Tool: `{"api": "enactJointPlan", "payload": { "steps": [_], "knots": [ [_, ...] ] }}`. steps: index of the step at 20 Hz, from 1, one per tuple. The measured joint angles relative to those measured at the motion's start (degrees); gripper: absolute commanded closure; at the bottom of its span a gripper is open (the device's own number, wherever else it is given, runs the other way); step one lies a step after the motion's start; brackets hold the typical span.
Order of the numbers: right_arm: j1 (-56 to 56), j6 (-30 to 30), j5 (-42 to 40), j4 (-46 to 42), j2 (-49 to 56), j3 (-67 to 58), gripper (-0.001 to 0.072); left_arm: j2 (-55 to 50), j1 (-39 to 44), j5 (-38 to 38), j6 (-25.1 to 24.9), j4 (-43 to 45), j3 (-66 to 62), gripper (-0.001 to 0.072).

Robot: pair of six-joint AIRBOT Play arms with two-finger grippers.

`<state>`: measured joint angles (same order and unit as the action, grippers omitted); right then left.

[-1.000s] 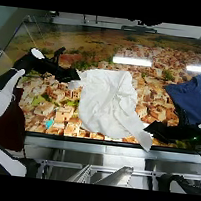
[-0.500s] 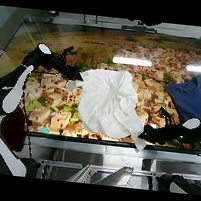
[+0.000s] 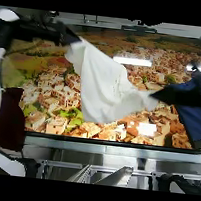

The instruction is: Fold the shirts.

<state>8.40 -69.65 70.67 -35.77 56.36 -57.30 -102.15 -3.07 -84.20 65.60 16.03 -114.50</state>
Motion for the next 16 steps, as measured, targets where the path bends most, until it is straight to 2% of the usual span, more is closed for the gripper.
{"api": "enactJointPlan", "payload": {
  "steps": [4,8,12,16],
  "knots": [
    [7.78,0.55,0.96,5.33,-7.63,-14.56,0.0696,13.92,-5.66,-2.25,-4.96,-16.09,-1.05,0.0691],
    [14.25,0.68,0.00,7.08,-15.04,-19.85,0.0696,28.81,-12.81,-1.46,-6.58,-21.64,-1.33,0.0689],
    [16.17,-0.52,0.13,7.76,-17.25,-20.74,0.0696,40.35,-20.63,-0.11,-4.24,-15.54,1.16,0.0681],
    [12.57,-1.77,0.96,7.80,-15.08,-15.72,0.0696,48.24,-22.12,3.63,-3.08,-5.79,16.76,0.0681]
  ]
}}
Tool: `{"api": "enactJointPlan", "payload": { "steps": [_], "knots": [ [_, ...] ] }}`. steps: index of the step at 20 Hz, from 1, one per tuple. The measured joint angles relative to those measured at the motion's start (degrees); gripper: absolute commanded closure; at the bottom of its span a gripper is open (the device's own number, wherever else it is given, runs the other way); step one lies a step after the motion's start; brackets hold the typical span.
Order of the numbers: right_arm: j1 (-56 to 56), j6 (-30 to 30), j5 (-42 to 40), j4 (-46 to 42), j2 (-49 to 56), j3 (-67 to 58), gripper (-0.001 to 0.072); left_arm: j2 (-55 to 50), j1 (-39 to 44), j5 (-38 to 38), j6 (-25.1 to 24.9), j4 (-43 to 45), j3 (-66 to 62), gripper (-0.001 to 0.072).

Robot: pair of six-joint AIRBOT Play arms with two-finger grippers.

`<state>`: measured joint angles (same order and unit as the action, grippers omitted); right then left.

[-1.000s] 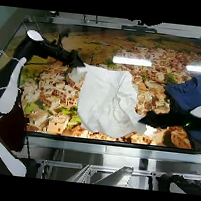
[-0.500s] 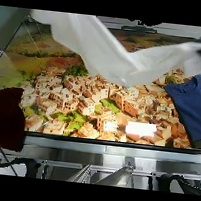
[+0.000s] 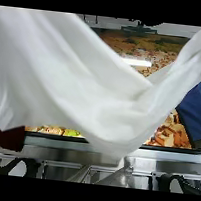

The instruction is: Fold the shirts.

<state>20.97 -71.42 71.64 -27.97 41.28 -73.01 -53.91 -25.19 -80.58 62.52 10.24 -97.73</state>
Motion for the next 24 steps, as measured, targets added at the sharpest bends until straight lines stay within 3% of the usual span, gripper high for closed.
{"api": "enactJointPlan", "payload": {
  "steps": [5,6,7,8,12,16,20,24],
  "knots": [
    [-7.82,-0.55,-5.86,-0.74,6.64,13.73,0.0667,-2.60,7.37,8.92,-5.20,8.63,23.65,0.0680],
    [-9.29,-0.39,-8.41,-0.92,8.90,16.92,0.0486,-5.51,9.66,11.76,-6.97,9.70,27.04,0.0571],
    [-10.43,0.00,-11.41,-1.09,11.54,19.78,0.0280,-8.70,11.76,14.84,-8.37,10.69,29.59,0.0256],
    [-11.13,0.35,-14.05,-1.33,14.32,21.88,0.0213,-12.55,13.79,18.16,-9.55,11.06,31.43,-0.0013],
    [-9.70,2.73,-18.23,-1.36,25.09,24.44,0.0211,-26.95,16.11,21.84,-11.65,12.13,30.25,-0.0005],
    [-6.23,8.28,-12.41,-1.62,28.98,23.21,0.0212,-34.45,12.31,11.30,-7.28,13.35,24.65,-0.0004],
    [-7.96,12.48,-8.28,-7.50,30.38,22.86,0.0210,-32.92,12.22,2.25,-1.77,19.26,29.64,-0.0004],
    [-10.29,14.05,-12.35,-12.94,32.20,22.71,0.0211,-24.28,17.75,2.08,0.94,22.64,47.84,-0.0003]
  ]
}}
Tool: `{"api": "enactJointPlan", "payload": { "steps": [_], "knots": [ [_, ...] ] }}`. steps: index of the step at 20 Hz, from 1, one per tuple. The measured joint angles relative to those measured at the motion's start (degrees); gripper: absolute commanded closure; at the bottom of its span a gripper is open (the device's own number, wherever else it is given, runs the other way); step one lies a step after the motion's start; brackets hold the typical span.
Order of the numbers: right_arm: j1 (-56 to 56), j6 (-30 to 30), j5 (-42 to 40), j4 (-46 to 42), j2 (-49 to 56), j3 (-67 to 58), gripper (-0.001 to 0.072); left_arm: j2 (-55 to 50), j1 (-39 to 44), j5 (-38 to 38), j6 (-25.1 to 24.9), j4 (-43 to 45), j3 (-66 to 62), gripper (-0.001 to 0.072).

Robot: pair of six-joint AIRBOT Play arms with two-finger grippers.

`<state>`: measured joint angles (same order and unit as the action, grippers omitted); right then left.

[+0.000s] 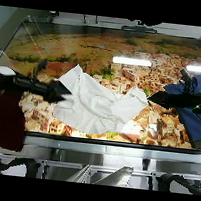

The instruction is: Fold the shirts.

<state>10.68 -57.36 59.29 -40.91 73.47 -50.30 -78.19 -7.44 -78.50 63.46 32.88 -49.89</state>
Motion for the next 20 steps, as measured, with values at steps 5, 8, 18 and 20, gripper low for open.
{"api": "enactJointPlan", "payload": {
  "steps": [5,8,18,20],
  "knots": [
    [-0.72,2.67,-3.48,-1.79,3.23,-1.88,0.0210,10.88,11.43,11.76,5.09,0.90,19.61,-0.0001],
    [-1.22,3.96,-4.28,-2.21,6.99,-4.70,0.0210,14.67,19.74,20.28,7.39,-2.05,25.55,-0.0001],
    [-7.28,6.47,-5.07,-2.84,21.11,-17.09,0.0211,3.32,35.36,34.21,9.53,-9.84,20.74,0.0067],
    [-7.63,6.47,-5.20,-2.99,22.64,-18.16,0.0212,-0.11,36.22,34.86,9.53,-9.33,18.29,0.0510]
  ]
}}
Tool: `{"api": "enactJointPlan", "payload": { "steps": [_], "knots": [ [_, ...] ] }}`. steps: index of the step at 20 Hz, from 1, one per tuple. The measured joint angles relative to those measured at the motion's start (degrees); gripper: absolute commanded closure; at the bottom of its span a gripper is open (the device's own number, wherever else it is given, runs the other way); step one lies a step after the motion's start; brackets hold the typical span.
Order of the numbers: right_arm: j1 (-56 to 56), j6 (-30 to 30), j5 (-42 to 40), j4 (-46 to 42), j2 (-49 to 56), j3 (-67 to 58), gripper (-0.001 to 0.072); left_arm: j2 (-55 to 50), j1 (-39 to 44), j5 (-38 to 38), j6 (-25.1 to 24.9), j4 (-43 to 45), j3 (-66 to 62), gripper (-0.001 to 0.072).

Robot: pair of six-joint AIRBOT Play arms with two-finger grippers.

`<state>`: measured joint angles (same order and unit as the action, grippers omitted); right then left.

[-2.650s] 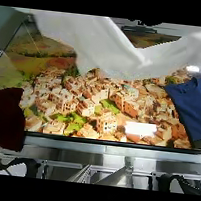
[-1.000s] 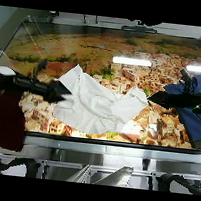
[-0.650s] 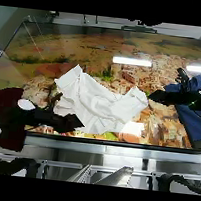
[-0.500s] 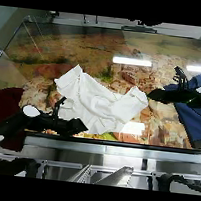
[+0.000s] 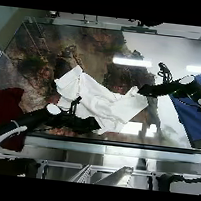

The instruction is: Fold the shirts.

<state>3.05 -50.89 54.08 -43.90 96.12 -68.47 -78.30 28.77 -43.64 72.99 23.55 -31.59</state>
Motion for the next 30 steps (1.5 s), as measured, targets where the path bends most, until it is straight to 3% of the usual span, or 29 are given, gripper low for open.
{"api": "enactJointPlan", "payload": {
  "steps": [1,2,4,6,7,14,19,22,24,27,30],
  "knots": [
    [-0.13,0.02,0.04,-0.02,0.55,-0.31,0.0214,-1.46,0.24,0.63,-0.09,0.70,-1.11,0.0672],
    [-0.20,0.02,0.04,-0.04,1.05,-0.52,0.0218,-2.47,0.39,0.63,-0.28,1.01,-2.10,0.0699],
    [-0.31,0.04,0.42,-0.02,1.75,-0.83,0.0464,-3.50,0.63,0.35,-1.03,1.31,-3.96,0.0700],
    [-0.35,0.04,0.90,-0.02,2.12,-0.96,0.0532,-3.23,0.68,0.42,-1.66,1.95,-5.03,0.0699],
    [-0.37,0.04,0.92,0.11,2.21,-1.01,0.0691,-2.58,0.55,0.20,-1.88,1.79,-5.40,0.0699],
    [0.35,-1.81,3.28,6.47,0.81,-1.16,0.0699,9.14,-5.84,-2.23,-2.54,1.05,-6.32,0.0698],
    [7.30,3.67,9.75,30.62,-10.97,-1.20,0.0699,25.09,-24.04,-10.93,-4.11,1.01,-14.69,0.0681],
    [14.36,6.71,11.41,46.77,-23.06,-1.22,0.0698,32.37,-39.17,-16.72,-4.50,-1.20,-26.56,0.0679],
    [19.50,7.30,9.33,52.98,-32.15,-1.25,0.0698,35.06,-49.22,-20.11,-4.66,-3.50,-35.98,0.0679],
    [25.40,5.46,4.74,53.81,-44.09,-1.25,0.0698,35.56,-60.92,-25.68,-4.66,-7.58,-49.03,0.0679],
    [27.52,2.21,3.61,49.99,-52.17,-1.25,0.0698,33.20,-64.76,-30.47,-4.55,-10.69,-57.96,0.0680]
  ]
}}
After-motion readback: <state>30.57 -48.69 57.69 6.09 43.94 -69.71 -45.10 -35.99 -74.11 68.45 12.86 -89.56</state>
